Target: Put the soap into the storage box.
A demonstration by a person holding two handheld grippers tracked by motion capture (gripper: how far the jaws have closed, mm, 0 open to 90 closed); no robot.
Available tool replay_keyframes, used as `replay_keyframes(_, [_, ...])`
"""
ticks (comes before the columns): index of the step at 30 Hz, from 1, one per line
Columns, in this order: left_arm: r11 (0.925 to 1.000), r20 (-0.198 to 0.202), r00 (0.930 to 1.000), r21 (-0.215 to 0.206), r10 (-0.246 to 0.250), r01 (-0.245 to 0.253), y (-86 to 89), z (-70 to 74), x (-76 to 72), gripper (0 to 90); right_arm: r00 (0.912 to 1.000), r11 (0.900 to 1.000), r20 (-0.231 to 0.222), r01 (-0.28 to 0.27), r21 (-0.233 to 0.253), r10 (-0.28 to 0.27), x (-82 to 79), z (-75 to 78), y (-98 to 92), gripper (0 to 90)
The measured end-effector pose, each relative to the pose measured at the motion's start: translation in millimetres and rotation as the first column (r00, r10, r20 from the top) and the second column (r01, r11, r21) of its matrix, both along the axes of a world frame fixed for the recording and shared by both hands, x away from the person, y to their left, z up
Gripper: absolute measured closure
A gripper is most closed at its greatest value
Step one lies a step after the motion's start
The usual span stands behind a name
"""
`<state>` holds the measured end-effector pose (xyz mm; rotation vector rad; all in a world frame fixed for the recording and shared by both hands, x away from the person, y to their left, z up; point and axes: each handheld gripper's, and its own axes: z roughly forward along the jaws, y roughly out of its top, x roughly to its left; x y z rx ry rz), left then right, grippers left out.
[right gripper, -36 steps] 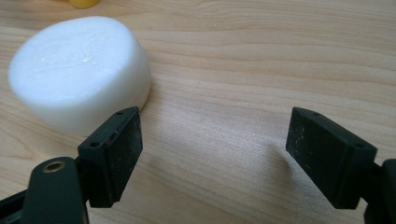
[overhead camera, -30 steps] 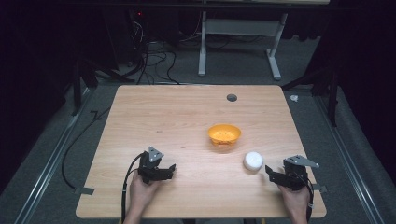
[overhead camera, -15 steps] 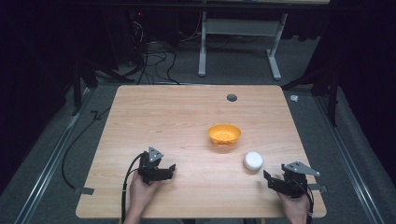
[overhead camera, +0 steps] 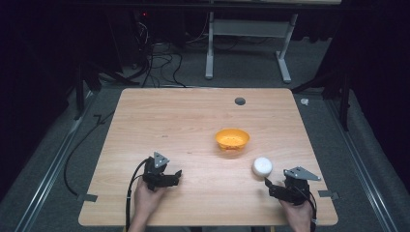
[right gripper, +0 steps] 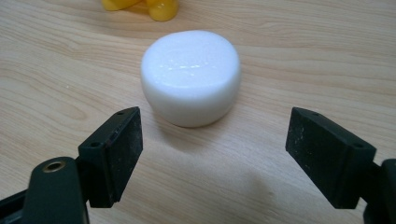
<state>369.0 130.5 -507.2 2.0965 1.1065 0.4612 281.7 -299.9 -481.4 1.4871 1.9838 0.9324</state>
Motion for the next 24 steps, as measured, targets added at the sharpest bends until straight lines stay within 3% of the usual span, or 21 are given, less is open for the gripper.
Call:
replay_keyframes(17, [1.0000,0.000,1.0000,0.000,0.000,0.000,0.0,0.0,0.0,16.2,0.9997,1.000,-0.008,-0.021,-0.013,0.021,22.5,3.9,18.1,13.9])
replay_keyframes(24, [1.0000,0.000,1.0000,-0.001,0.001,-0.001,0.0,0.0,0.0,16.2,0.9993,1.000,-0.030,-0.024,-0.019,0.023,34.3,1.5,24.1,13.1])
